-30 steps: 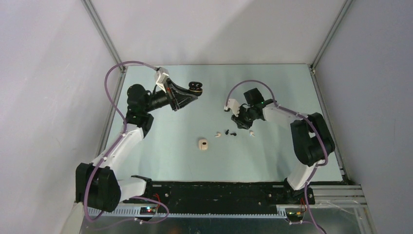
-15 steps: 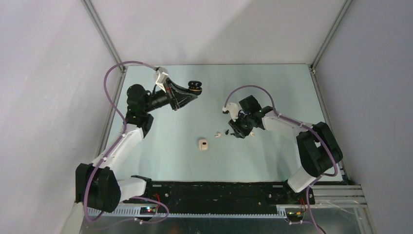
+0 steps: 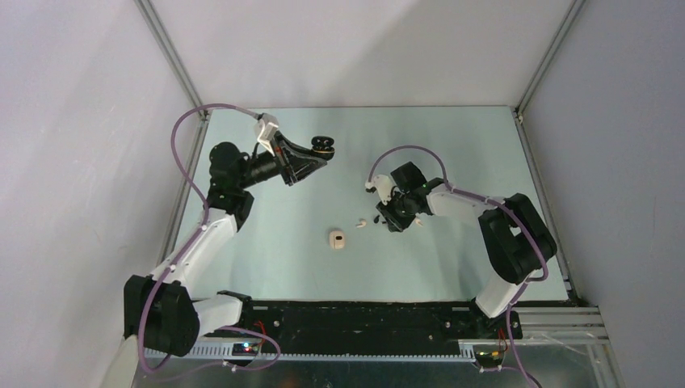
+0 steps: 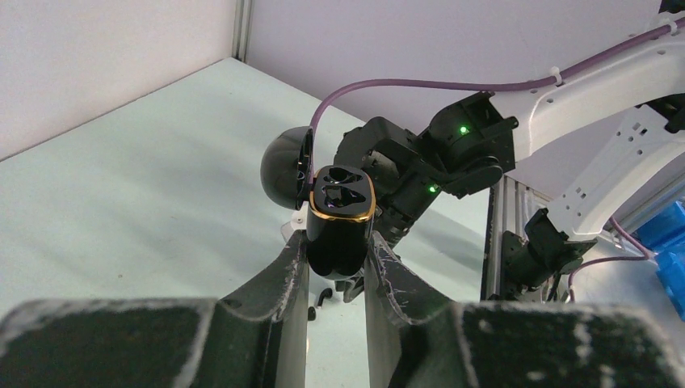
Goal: Insert the wireless bluetooth earbuds into the charging case
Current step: Pick up the right earbud from the center of the board.
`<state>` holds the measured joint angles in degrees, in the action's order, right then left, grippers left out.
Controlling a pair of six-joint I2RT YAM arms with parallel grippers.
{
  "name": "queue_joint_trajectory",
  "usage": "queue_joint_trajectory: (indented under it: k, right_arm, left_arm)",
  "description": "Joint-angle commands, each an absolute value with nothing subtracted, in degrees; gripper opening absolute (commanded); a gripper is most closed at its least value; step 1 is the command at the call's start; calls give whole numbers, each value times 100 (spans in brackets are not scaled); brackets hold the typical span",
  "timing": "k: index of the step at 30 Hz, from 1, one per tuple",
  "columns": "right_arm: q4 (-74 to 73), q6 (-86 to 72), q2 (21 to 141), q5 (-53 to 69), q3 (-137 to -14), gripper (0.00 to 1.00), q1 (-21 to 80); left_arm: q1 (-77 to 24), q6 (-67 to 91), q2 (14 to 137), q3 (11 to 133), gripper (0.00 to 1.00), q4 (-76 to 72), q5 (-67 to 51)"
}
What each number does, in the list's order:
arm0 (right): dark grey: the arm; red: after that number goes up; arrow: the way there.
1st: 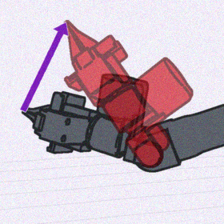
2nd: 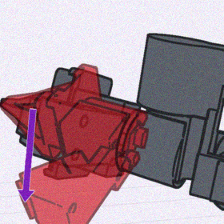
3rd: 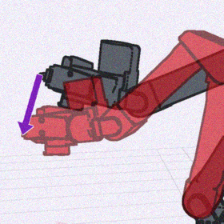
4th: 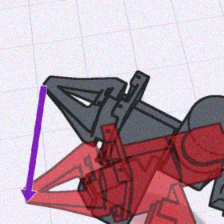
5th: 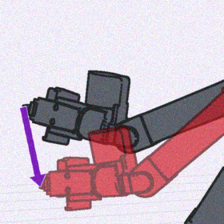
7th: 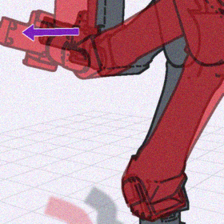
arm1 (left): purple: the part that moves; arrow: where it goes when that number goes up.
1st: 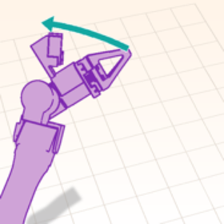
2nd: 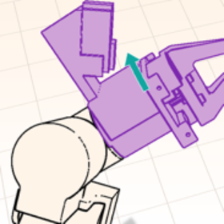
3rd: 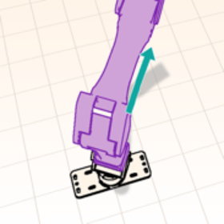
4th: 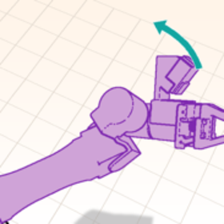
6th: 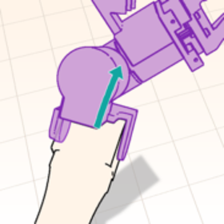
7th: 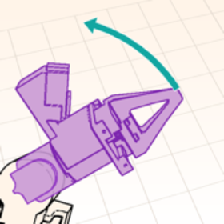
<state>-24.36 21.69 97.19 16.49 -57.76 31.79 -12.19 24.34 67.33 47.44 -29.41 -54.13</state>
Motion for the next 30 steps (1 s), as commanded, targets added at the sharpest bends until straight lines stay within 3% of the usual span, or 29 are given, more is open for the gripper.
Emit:
queue_joint_trajectory:
  k: [1,30]
  right_arm:
    - [-2185,2320,9826,1502,-5780,26,3225]
    - [-2107,3148,10434,1253,-6308,26,3239]
  left_arm:
    - [-1162,2323,6535,4694,0,-3089,-5320]
    - [-1144,2296,6627,4642,0,-3091,-5239]
